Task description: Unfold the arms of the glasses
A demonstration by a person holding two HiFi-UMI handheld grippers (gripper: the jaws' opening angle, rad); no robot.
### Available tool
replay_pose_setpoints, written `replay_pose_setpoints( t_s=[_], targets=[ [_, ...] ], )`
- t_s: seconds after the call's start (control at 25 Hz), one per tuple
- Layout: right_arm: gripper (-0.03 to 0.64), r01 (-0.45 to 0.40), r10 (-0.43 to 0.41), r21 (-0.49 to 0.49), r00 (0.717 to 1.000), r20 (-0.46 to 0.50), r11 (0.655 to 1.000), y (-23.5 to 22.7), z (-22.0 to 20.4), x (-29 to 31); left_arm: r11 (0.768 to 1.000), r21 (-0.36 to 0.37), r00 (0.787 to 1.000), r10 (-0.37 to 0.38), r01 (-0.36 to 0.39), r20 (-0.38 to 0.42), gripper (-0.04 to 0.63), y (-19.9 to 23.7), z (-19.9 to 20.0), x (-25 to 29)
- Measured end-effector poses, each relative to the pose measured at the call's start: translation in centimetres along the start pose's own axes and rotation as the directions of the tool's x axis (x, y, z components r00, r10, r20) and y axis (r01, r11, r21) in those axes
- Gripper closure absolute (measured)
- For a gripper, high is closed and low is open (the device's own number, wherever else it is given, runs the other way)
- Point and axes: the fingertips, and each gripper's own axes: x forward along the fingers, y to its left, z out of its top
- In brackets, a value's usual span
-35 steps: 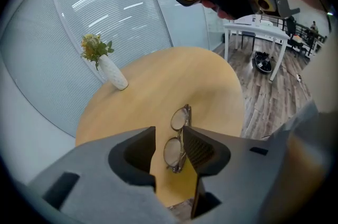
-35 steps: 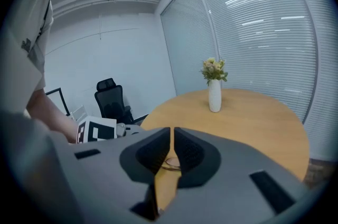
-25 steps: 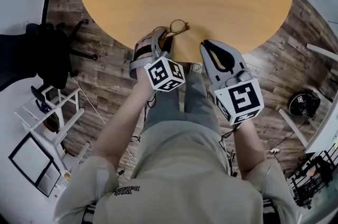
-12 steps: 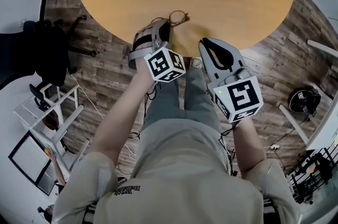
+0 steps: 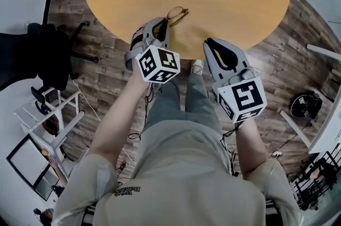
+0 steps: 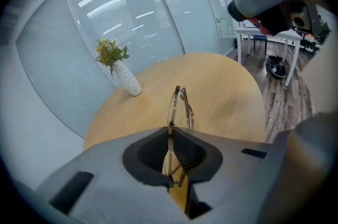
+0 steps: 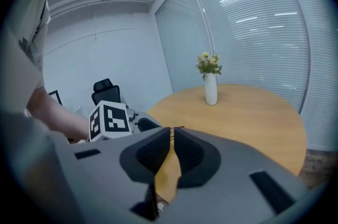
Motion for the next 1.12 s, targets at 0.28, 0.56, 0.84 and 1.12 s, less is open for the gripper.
replay_pose_setpoints(
  t_s=[0.28,0.56,0.84,1.12],
  targets=[
    [0.575,0.051,-0.044,-0.080,0.996,0.082,0.996,-1.1,5.6,-2.1,0.993,-0.116,0.989,-0.003,0.020,0.151,0.555,3.8,5.7,-4.6],
    [0.575,0.085,-0.062,-0.102,0.976,0.208,0.991,-1.3,12.5,-5.3,0.964,-0.264,0.955,0.048,0.033,0.294,0.555,7.9,10.4,-9.8],
    [0.575,0.107,-0.057,-0.132,0.940,0.335,0.986,-0.4,19.4,-8.3,0.953,-0.304,0.906,0.124,0.006,0.406,0.555,12.3,14.7,-16.0],
    [0.575,0.093,0.012,-0.223,0.903,0.429,0.970,3.0,25.6,-10.4,0.907,-0.419,0.824,0.208,0.039,0.527,0.555,17.1,17.6,-22.1]
  ],
)
